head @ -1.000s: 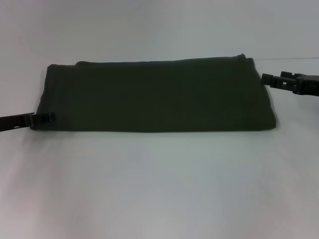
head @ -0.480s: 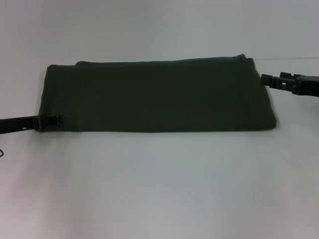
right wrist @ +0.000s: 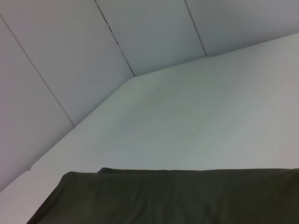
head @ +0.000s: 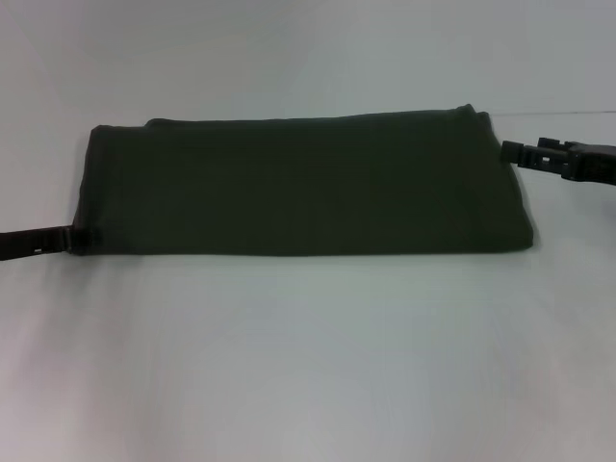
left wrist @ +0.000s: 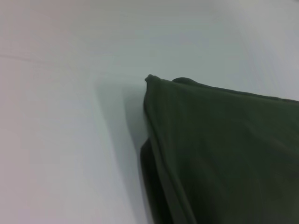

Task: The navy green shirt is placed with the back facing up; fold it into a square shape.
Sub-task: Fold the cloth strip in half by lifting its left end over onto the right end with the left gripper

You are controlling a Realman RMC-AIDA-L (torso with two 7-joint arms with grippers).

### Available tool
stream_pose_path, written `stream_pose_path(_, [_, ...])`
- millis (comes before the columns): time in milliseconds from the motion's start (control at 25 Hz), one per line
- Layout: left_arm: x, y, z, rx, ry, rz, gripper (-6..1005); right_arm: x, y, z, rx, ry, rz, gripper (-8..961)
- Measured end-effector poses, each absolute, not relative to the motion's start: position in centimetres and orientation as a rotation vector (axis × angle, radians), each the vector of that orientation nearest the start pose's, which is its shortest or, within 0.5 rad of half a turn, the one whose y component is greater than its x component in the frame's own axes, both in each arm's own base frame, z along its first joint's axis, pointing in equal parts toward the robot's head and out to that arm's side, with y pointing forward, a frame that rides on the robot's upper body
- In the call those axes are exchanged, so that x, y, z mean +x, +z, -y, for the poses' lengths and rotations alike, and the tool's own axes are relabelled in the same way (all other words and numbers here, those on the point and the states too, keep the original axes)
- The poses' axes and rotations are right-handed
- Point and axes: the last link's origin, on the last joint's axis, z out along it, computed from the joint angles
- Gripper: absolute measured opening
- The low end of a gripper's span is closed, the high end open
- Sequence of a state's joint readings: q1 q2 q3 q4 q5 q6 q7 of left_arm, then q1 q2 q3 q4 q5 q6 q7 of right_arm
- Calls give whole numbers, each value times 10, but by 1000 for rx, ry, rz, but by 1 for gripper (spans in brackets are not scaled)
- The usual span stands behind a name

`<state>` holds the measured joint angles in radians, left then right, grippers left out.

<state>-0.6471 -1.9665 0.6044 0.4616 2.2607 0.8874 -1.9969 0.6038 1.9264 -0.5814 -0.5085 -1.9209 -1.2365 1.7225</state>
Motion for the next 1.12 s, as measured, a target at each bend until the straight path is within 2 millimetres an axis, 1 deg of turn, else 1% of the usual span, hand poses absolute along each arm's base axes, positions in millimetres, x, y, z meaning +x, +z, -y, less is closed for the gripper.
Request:
stream_pose_path(360, [-349,34,-402,-1967,-265,1370,244,301,67,-395,-2214,716,-1125,943])
stream_pose_path(600, [-348,32,-403,-1971,-265,1370,48,301,66,-395,-2214,716,-1129,943])
stream_pose_path(800, [-348,33,-403,-1971,-266,1372,51,299,66,-396,-2232,688,-1189,942])
stream_pose_path(920, [-349,33,-402,-1966,-267,1374,51,296,72,-401,-2232,640,-1286,942])
stream_pose_path(1120, [-350,35,-402,-1959,-278,1393,51,290,84,-411,-2232,453,-1474,942])
